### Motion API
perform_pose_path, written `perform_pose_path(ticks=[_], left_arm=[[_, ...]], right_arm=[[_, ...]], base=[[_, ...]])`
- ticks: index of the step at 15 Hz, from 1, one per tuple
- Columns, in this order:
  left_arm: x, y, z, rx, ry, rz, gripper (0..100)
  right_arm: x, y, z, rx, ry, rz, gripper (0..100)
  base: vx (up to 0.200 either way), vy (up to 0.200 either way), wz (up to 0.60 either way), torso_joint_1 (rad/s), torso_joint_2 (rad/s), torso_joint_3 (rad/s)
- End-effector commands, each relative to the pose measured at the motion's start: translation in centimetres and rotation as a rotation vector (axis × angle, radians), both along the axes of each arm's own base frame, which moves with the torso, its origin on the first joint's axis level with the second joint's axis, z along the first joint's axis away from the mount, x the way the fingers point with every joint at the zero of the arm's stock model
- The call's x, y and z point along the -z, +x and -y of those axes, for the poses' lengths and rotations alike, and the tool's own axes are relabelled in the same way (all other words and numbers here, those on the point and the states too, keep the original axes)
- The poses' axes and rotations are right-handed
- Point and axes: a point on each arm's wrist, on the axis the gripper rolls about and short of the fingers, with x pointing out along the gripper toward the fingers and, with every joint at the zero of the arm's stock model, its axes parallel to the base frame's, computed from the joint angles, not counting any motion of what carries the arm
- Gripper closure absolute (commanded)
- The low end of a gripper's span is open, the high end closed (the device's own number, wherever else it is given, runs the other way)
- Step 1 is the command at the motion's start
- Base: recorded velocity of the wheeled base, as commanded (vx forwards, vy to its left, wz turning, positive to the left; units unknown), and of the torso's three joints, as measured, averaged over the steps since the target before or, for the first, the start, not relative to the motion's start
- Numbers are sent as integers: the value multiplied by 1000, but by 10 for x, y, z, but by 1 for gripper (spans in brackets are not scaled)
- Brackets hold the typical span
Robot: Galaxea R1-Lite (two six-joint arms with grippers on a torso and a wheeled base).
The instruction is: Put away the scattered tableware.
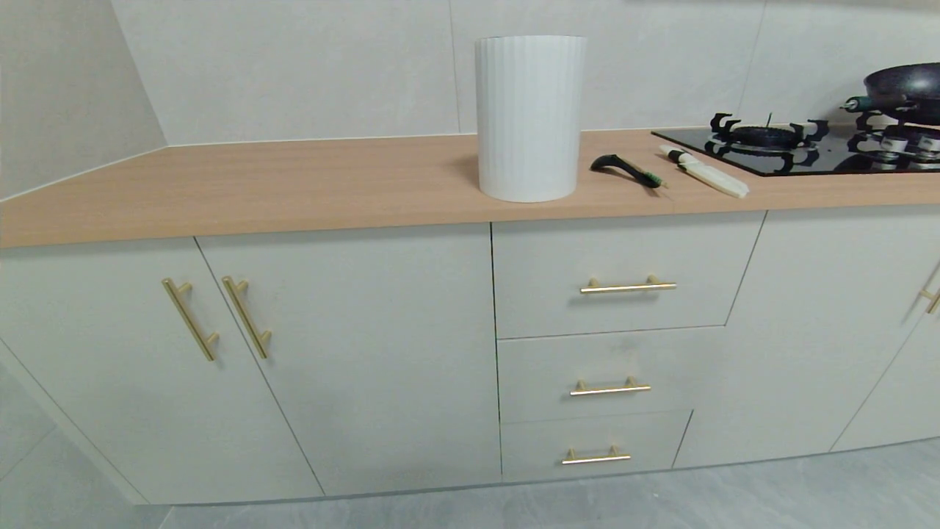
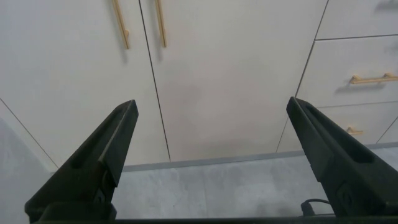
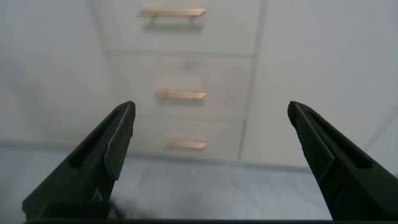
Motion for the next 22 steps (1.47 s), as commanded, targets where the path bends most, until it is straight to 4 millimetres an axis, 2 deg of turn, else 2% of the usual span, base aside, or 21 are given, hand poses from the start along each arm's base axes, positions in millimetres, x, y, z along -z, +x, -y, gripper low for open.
perform_pose_path(ticks=[1,5,6,7,8,9,10,14,16,18,22], left_arm=[[0,0,0,0,0,-1,0],[0,0,0,0,0,-1,0],[0,0,0,0,0,-1,0],[0,0,0,0,0,-1,0],[0,0,0,0,0,-1,0],[0,0,0,0,0,-1,0],[0,0,0,0,0,-1,0],[0,0,0,0,0,-1,0],[0,0,0,0,0,-1,0],[0,0,0,0,0,-1,0],[0,0,0,0,0,-1,0]], right_arm=[[-24,39,-3,-117,-8,-244,0],[-40,102,-15,-212,-41,-488,0],[-44,133,-21,-226,-50,-561,0],[-44,152,-27,-239,-56,-600,0],[-41,179,-34,-255,-64,-642,0],[-38,195,-39,-262,-69,-665,0],[-31,224,-46,-264,-72,-688,0],[-5,295,-61,-263,-75,-700,0],[12,316,-67,-261,-76,-692,0],[28,323,-75,-256,-98,-708,0],[73,340,-98,-207,-138,-731,0]], base=[[0,0,0,0,0,0],[0,0,0,0,0,0],[0,0,0,0,0,0],[0,0,0,0,0,0],[0,0,0,0,0,0],[0,0,0,0,0,0],[0,0,0,0,0,0],[0,0,0,0,0,0],[0,0,0,0,0,0],[0,0,0,0,0,0],[0,0,0,0,0,0]])
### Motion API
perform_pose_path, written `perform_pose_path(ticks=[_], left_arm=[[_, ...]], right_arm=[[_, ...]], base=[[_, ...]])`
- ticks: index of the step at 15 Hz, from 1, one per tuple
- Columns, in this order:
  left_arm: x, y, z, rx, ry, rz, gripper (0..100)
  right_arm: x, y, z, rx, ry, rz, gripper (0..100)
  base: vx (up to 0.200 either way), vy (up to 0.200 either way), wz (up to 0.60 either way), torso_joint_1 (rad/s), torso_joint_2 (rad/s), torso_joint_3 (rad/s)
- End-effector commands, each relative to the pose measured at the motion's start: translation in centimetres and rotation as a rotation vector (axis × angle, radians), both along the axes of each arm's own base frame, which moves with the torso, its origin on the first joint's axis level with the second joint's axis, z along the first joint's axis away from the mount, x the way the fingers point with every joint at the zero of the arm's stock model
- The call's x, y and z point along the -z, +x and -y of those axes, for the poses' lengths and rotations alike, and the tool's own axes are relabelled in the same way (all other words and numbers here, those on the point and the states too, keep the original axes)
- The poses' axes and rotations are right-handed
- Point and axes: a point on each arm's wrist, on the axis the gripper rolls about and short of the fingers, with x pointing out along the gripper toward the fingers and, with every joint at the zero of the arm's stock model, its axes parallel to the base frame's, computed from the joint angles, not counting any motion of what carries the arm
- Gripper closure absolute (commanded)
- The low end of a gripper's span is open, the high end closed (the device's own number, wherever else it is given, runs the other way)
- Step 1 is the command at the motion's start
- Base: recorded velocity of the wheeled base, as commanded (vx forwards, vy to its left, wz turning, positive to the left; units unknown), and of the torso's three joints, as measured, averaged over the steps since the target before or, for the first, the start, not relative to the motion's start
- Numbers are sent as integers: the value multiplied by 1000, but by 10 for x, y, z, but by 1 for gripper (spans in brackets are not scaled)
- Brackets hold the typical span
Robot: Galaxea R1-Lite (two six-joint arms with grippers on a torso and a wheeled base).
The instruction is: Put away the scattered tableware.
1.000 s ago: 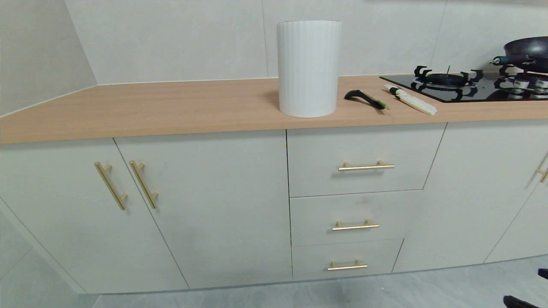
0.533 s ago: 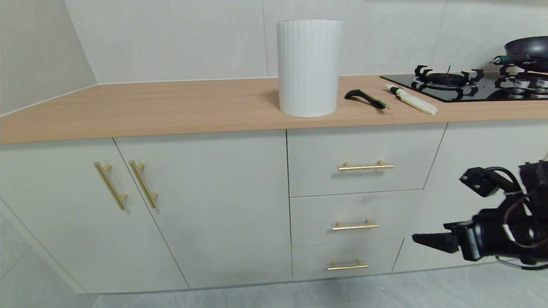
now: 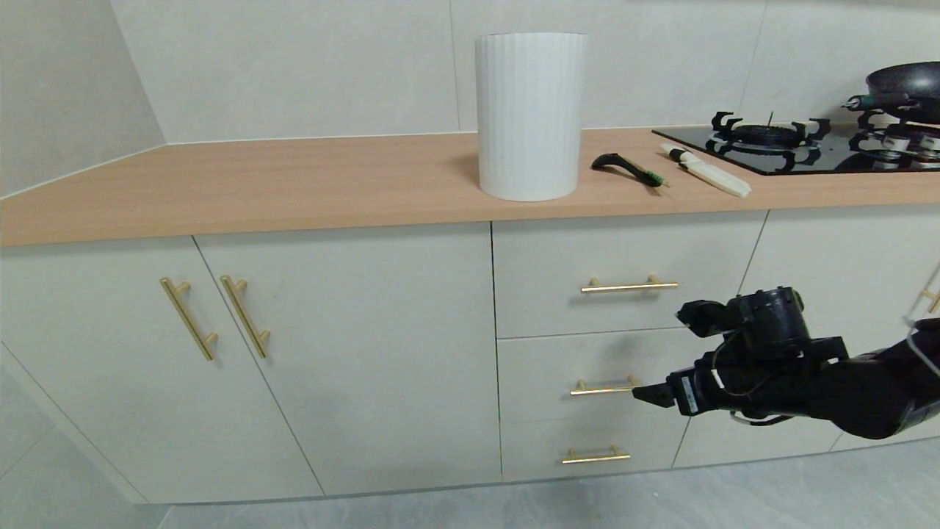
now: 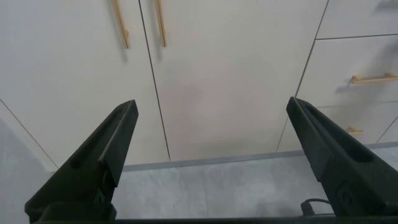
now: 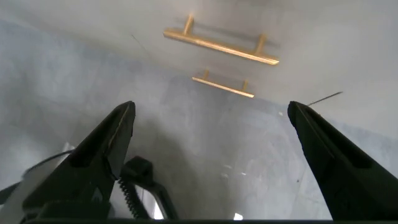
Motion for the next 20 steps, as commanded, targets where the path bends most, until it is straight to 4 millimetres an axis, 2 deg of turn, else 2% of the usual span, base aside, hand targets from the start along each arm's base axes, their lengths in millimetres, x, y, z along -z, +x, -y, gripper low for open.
perform_pose_path(ticks=[1,6,13,20], left_arm=[[0,0,0,0,0,-1,0],[0,0,0,0,0,-1,0],[0,0,0,0,0,-1,0],[0,0,0,0,0,-1,0]], right_arm=[[44,14,-15,37,-13,-51,0],[78,38,-19,175,14,104,0],[97,67,-27,303,64,133,0],[119,77,-30,344,25,128,0]], base=[[0,0,0,0,0,0],[0,0,0,0,0,0],[0,0,0,0,0,0],[0,0,0,0,0,0]])
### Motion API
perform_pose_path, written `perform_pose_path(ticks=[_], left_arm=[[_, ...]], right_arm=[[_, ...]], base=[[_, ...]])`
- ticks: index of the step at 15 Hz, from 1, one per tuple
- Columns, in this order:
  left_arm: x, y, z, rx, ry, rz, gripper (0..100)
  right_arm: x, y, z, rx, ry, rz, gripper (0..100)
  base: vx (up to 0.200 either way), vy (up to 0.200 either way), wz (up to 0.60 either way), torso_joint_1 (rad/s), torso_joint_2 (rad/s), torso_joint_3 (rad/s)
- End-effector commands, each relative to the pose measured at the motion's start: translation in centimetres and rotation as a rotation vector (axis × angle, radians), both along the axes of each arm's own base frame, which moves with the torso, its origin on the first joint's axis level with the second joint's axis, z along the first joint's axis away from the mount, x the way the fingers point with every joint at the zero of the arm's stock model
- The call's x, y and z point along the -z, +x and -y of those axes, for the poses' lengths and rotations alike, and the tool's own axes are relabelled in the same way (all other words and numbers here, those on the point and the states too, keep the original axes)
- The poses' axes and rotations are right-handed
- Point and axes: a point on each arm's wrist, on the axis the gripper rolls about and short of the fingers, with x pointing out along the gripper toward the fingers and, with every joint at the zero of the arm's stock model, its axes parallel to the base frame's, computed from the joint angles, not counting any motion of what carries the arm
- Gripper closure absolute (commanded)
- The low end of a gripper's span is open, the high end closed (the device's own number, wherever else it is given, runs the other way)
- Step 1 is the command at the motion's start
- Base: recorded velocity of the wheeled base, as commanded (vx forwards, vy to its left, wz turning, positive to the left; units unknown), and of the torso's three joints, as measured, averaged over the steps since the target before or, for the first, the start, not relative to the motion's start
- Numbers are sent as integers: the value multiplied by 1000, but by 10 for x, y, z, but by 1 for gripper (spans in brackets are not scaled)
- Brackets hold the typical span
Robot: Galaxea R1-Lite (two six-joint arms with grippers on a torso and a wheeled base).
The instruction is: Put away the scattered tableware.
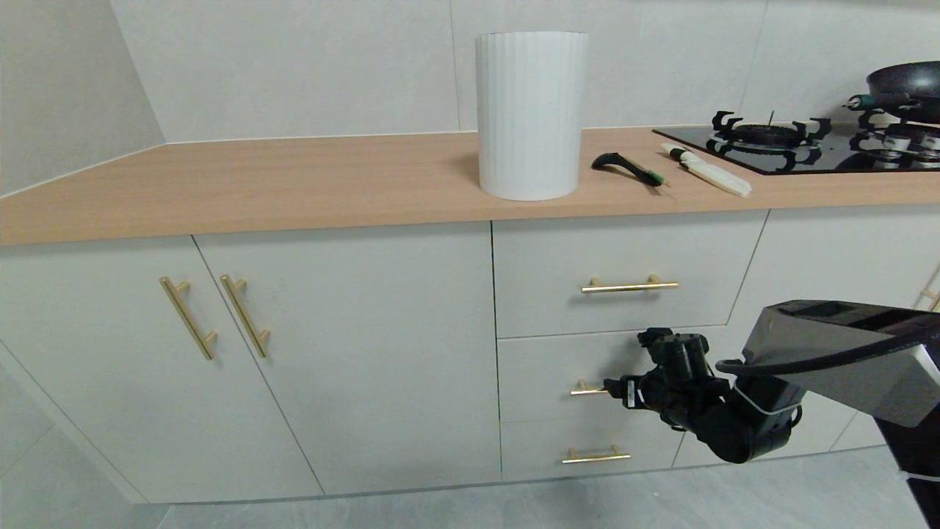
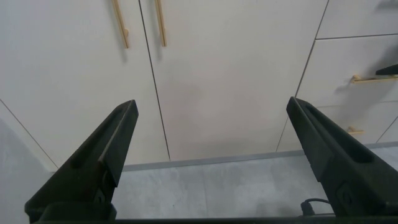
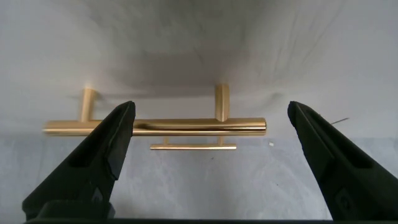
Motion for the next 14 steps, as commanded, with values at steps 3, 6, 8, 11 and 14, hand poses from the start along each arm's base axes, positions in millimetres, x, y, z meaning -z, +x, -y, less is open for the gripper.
perform_pose_path(ticks=[3,6,8,11,14], left_arm=[[0,0,0,1,0,-1,0],[0,0,0,0,0,-1,0],[0,0,0,0,0,-1,0],[0,0,0,0,0,-1,0],[0,0,0,0,0,-1,0]], right_arm=[[11,-1,0,-4,-16,-30,0],[12,-3,0,-6,-22,-37,0],[13,-4,0,-7,-25,-41,0],[14,-6,1,-7,-30,-59,0],[15,-8,2,-10,-37,-79,0]], base=[[0,0,0,0,0,0],[0,0,0,0,0,0],[0,0,0,0,0,0],[0,0,0,0,0,0],[0,0,0,0,0,0]])
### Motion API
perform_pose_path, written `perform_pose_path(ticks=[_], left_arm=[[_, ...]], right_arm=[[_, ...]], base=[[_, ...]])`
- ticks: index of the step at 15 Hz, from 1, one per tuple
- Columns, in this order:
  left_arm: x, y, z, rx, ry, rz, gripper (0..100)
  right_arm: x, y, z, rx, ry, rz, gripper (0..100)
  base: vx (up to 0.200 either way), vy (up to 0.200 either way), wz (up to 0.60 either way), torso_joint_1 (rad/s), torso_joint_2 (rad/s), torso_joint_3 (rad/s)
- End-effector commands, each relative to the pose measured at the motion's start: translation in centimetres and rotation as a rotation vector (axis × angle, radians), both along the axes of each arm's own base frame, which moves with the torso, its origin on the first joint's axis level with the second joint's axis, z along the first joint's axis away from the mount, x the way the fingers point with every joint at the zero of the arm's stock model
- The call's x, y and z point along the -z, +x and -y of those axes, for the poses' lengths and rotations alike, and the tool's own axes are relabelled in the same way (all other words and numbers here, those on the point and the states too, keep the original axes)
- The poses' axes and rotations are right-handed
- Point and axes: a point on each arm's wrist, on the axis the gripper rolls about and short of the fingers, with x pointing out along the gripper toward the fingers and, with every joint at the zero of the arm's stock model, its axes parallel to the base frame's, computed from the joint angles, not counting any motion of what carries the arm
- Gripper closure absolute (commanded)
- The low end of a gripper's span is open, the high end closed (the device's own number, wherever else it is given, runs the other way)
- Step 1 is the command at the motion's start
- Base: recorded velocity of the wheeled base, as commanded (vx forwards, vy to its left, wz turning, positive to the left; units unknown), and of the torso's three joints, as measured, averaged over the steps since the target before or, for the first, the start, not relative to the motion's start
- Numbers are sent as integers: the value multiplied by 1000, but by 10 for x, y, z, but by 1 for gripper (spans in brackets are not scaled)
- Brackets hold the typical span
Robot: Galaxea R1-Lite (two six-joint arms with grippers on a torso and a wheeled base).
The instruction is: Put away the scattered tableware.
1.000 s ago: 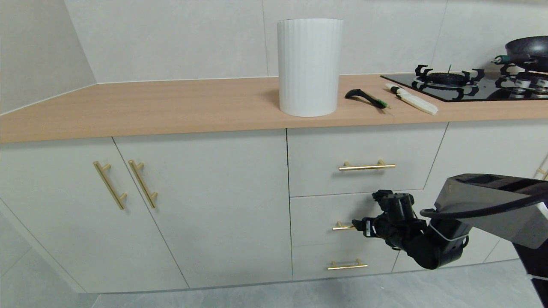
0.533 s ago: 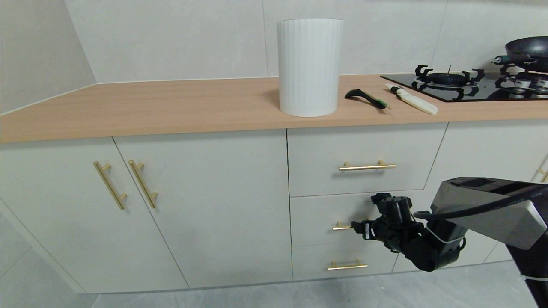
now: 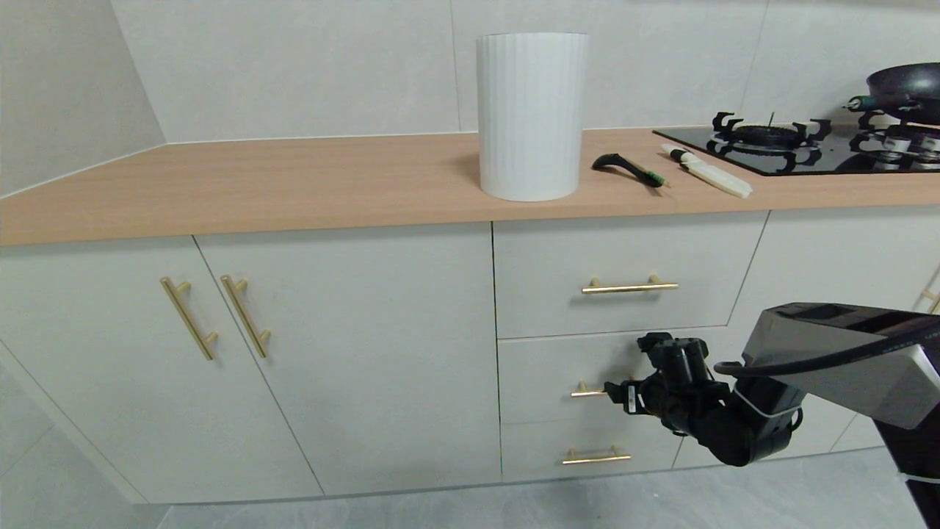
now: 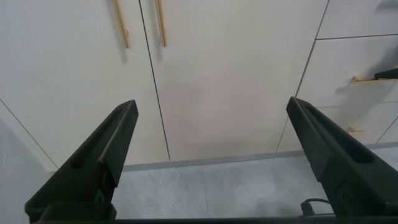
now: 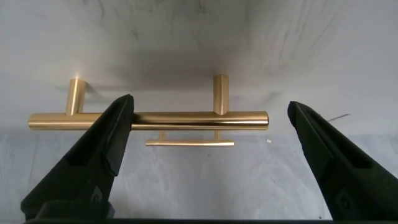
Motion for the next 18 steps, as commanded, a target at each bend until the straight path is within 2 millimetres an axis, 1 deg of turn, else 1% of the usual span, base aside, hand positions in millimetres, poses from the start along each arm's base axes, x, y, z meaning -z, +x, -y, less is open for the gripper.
perform_pose_path(ticks=[1,4,6,8,9,10,11,12,13,14,15,16,18], left_arm=[[0,0,0,0,0,-1,0],[0,0,0,0,0,-1,0],[0,0,0,0,0,-1,0],[0,0,0,0,0,-1,0],[0,0,0,0,0,-1,0],[0,0,0,0,0,-1,0],[0,0,0,0,0,-1,0],[0,0,0,0,0,-1,0],[0,0,0,0,0,-1,0],[0,0,0,0,0,-1,0],[0,0,0,0,0,-1,0],[0,0,0,0,0,-1,0],[0,0,0,0,0,-1,0]], right_arm=[[1,-1,0,-8,-12,-8,0],[1,-5,2,-16,-29,-18,0],[-9,-12,4,-23,-36,-21,0],[-44,-38,9,-79,-92,-59,0],[-61,-52,7,-115,-112,-96,0],[-87,-72,1,-169,-122,-152,0],[-95,-78,-1,-182,-124,-163,0],[-111,-91,-5,-212,-126,-181,0],[-131,-100,-6,-226,-115,-142,0],[-135,-101,-5,-226,-112,-132,0],[-146,-104,-4,-223,-98,-96,0],[-154,-105,-3,-220,-87,-65,0],[-158,-103,-4,-208,-71,-36,0]], base=[[0,0,0,0,0,0],[0,0,0,0,0,0],[0,0,0,0,0,0],[0,0,0,0,0,0],[0,0,0,0,0,0],[0,0,0,0,0,0],[0,0,0,0,0,0],[0,0,0,0,0,0],[0,0,0,0,0,0],[0,0,0,0,0,0],[0,0,0,0,0,0],[0,0,0,0,0,0],[0,0,0,0,0,0]])
